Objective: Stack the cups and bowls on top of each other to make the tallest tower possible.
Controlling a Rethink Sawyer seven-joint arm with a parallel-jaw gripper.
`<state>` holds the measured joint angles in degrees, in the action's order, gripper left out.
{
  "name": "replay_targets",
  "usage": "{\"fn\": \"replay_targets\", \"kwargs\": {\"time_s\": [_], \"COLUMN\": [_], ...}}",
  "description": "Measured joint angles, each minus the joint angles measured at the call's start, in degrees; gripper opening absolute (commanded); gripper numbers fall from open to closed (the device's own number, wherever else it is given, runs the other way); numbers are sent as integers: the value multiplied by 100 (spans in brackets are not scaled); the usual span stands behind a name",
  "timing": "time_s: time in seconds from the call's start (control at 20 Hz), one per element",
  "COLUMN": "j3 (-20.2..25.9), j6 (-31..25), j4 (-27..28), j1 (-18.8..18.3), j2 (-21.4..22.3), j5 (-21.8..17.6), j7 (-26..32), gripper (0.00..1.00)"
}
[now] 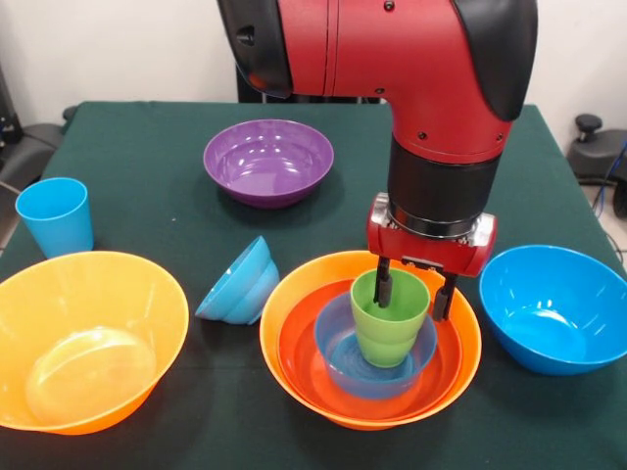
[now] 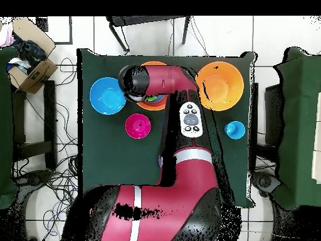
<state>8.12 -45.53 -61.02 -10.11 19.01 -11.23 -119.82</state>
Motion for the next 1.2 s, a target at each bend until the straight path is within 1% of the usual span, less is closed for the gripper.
{"fn": "replay_targets", "kwargs": {"time_s": [0.55,1.2], "j3": [1,4], "j6": [1,0], "j4": [-17,-153], "j1": [0,-20], "j2": [33,570], "j5": [1,13], "j7": [0,0], "gripper": [100,100]}}
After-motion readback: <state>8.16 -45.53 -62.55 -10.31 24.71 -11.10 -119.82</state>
